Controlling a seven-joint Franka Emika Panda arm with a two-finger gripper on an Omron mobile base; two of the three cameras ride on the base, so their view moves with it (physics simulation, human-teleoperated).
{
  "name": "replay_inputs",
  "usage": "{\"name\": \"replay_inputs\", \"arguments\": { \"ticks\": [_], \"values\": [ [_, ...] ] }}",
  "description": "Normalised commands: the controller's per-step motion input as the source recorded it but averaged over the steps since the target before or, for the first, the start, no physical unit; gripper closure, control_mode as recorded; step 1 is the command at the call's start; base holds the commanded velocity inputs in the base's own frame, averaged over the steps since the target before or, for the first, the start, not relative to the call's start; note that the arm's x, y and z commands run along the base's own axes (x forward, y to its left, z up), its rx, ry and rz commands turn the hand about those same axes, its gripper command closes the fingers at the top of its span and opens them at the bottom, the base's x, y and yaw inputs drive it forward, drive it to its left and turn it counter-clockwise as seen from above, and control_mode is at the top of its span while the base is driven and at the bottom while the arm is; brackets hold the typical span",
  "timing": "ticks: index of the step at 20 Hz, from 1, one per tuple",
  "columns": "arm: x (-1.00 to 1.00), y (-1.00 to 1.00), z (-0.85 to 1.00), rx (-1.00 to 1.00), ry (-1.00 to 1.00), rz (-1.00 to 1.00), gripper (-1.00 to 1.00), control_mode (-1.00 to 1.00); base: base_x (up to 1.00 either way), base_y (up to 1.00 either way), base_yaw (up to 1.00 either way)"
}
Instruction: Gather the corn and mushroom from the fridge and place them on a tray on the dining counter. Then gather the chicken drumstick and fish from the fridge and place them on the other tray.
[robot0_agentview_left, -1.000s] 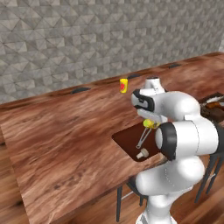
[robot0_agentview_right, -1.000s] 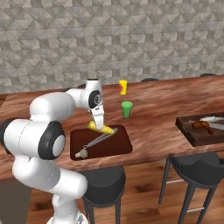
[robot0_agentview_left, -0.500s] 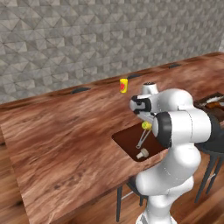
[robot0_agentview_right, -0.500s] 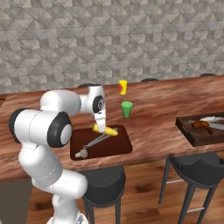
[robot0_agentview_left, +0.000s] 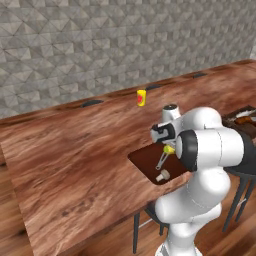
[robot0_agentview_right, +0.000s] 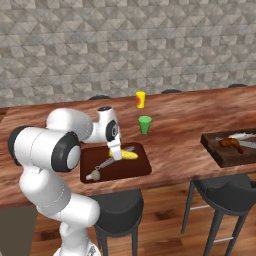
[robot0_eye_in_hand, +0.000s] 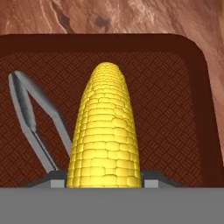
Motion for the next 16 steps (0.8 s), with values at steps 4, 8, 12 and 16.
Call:
{"name": "replay_inputs", "arguments": {
  "ticks": [4, 8, 12, 16],
  "values": [
    [0.0, -0.16, -0.15, 0.0, 0.0, -0.02, 1.0, -1.0, 0.0, 0.0, 0.0],
    [0.0, -0.15, -0.14, 0.0, 0.01, -0.01, 1.0, -1.0, 0.0, 0.0, 0.0],
    [0.0, -0.16, -0.2, 0.01, 0.11, 0.0, 1.0, -1.0, 0.0, 0.0, 0.0],
    [0.0, -0.11, -0.18, 0.0, 0.1, 0.0, 1.0, -1.0, 0.0, 0.0, 0.0]
  ]
}}
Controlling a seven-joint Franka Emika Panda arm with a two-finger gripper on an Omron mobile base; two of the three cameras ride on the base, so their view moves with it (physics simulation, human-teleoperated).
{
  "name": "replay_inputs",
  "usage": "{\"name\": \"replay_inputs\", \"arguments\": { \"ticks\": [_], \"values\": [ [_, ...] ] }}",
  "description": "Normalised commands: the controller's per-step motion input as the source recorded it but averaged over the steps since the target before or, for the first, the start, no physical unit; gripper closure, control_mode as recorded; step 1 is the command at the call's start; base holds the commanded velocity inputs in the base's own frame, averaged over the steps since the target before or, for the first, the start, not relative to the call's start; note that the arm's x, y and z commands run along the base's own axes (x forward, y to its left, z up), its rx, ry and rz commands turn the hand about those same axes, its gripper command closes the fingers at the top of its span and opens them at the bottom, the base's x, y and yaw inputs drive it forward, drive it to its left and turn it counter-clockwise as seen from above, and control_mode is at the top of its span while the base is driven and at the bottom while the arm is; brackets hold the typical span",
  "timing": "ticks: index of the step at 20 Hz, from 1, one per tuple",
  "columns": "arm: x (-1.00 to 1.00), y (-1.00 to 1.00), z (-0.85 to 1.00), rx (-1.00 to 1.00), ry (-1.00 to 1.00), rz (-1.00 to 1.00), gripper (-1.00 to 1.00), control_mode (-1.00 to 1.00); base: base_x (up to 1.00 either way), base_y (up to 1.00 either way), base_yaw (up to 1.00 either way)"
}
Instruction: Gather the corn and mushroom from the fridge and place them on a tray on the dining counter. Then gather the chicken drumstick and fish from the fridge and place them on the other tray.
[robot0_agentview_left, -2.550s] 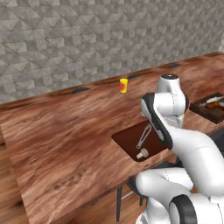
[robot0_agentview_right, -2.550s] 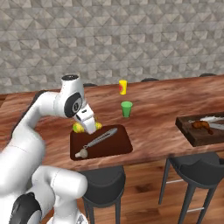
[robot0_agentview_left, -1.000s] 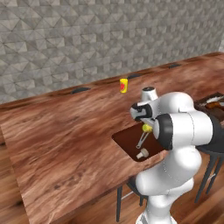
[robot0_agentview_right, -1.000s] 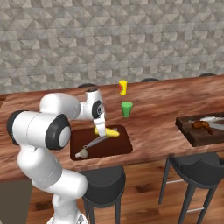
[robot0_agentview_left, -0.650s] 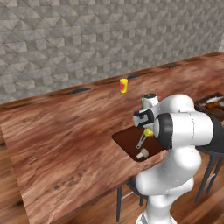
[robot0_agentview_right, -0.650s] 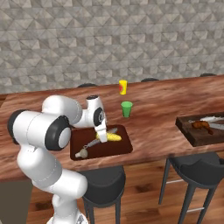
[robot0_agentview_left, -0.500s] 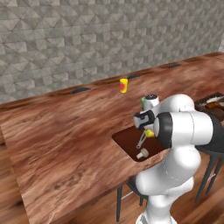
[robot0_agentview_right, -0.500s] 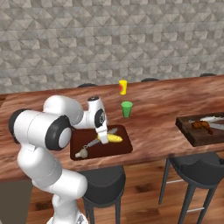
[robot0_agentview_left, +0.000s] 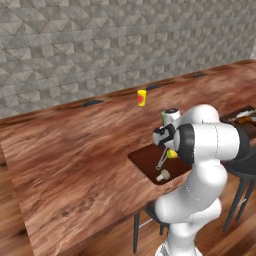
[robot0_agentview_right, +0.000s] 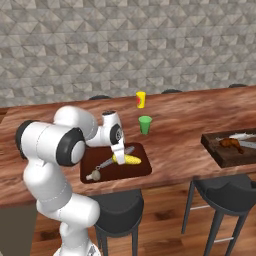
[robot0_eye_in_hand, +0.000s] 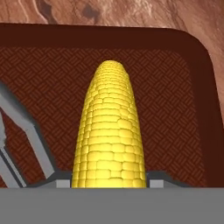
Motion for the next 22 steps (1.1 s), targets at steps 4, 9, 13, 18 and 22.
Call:
{"name": "replay_inputs", "arguments": {
  "ticks": [4, 9, 13, 18, 22],
  "values": [
    [0.0, -0.08, -0.14, 0.0, 0.03, 0.0, -1.0, -1.0, 0.0, 0.0, 0.0],
    [0.03, -0.02, -0.03, 0.0, 0.02, 0.0, -1.0, -1.0, 0.0, 0.0, 0.0],
    [-0.03, 0.0, 0.08, 0.01, -0.05, 0.0, -1.0, -1.0, 0.0, 0.0, 0.0],
    [-0.19, -0.05, 0.48, 0.03, -0.12, 0.0, -1.0, -1.0, 0.0, 0.0, 0.0],
    [-0.34, -0.14, 0.73, 0.05, -0.15, 0.0, -1.0, -1.0, 0.0, 0.0, 0.0]
  ]
}}
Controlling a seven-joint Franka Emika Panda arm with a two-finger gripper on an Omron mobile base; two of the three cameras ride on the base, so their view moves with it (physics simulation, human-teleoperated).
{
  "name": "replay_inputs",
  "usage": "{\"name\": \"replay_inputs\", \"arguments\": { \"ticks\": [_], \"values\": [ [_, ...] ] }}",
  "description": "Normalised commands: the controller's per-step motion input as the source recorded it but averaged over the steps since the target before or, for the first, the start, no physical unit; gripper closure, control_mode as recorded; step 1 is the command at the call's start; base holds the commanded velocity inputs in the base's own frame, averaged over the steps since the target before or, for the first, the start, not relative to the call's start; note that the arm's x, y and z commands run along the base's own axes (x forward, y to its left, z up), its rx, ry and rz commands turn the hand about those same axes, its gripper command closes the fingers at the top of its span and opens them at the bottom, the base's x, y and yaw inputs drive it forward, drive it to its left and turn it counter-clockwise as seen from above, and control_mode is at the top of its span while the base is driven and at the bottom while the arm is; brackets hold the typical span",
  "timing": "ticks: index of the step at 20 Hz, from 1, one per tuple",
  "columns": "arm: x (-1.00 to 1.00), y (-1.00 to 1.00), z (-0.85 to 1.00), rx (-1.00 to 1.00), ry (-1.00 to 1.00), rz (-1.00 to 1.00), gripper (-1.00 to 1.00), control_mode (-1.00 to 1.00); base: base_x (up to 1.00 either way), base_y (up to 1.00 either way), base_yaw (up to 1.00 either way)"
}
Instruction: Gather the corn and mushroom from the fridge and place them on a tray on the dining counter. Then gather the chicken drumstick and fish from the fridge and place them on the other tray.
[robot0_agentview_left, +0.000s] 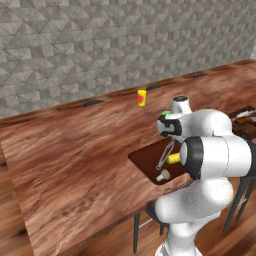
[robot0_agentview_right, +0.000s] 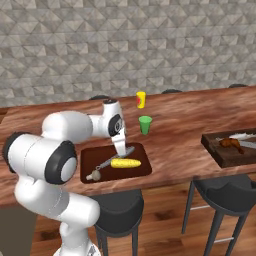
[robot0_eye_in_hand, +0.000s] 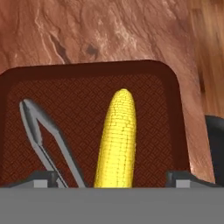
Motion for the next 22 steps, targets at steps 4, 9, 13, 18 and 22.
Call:
{"name": "replay_inputs", "arguments": {
  "ticks": [4, 9, 13, 18, 22],
  "values": [
    [-0.45, 0.05, 0.31, 0.0, -0.11, 0.08, -1.0, -1.0, 0.0, 0.0, 0.0],
    [-0.66, 0.27, 0.23, 0.0, -0.11, 0.31, -1.0, -1.0, 0.0, 0.0, 0.0],
    [-0.4, 0.03, 0.71, 0.0, -0.06, 0.36, -1.0, -1.0, 0.0, 0.0, 0.0],
    [-0.45, 0.22, 0.53, 0.0, -0.04, 0.37, -1.0, -1.0, 0.0, 0.0, 0.0],
    [-0.59, 0.39, 0.48, -0.02, -0.12, 0.39, -1.0, -1.0, 0.0, 0.0, 0.0]
  ]
}}
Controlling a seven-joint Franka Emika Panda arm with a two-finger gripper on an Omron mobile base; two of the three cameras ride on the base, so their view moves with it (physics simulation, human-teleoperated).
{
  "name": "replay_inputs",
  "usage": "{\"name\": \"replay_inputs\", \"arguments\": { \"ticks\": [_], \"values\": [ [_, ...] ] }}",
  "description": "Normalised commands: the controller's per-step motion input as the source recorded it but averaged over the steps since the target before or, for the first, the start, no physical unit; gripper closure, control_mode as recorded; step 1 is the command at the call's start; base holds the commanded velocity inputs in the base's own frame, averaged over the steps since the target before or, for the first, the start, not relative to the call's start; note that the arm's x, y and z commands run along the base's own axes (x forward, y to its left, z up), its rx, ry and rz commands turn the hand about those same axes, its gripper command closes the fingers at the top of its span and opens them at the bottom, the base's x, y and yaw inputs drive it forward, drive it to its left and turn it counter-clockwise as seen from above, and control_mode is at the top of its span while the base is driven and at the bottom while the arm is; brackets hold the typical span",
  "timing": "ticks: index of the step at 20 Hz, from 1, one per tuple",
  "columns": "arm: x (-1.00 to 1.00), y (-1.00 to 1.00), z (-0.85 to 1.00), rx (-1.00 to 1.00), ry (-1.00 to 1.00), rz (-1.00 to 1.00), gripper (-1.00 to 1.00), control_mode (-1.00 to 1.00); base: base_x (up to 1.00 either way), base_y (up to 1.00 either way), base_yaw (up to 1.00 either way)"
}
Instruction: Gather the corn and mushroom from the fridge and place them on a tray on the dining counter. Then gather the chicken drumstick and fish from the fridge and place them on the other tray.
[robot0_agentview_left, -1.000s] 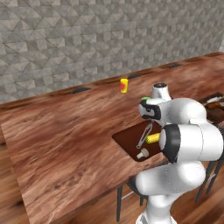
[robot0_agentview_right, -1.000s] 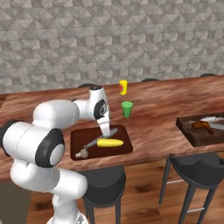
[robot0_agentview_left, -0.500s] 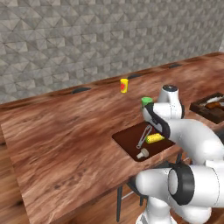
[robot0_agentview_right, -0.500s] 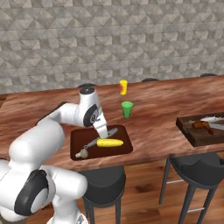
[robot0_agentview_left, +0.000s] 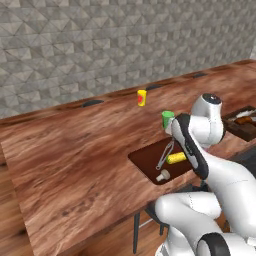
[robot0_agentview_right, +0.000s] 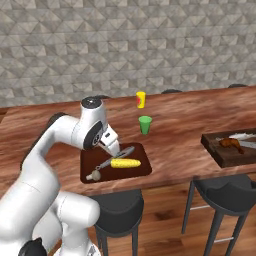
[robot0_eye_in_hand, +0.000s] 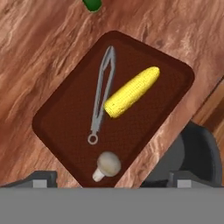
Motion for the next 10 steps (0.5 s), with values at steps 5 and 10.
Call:
{"name": "replay_inputs", "arguments": {
  "ticks": [5, 10],
  "values": [
    [-0.5, 0.5, 0.47, -0.15, -0.16, 0.26, -1.0, -1.0, 0.0, 0.0, 0.0],
    [-0.82, 0.18, 0.78, -0.15, -0.23, 0.08, -1.0, -1.0, 0.0, 0.0, 0.0]
  ]
}}
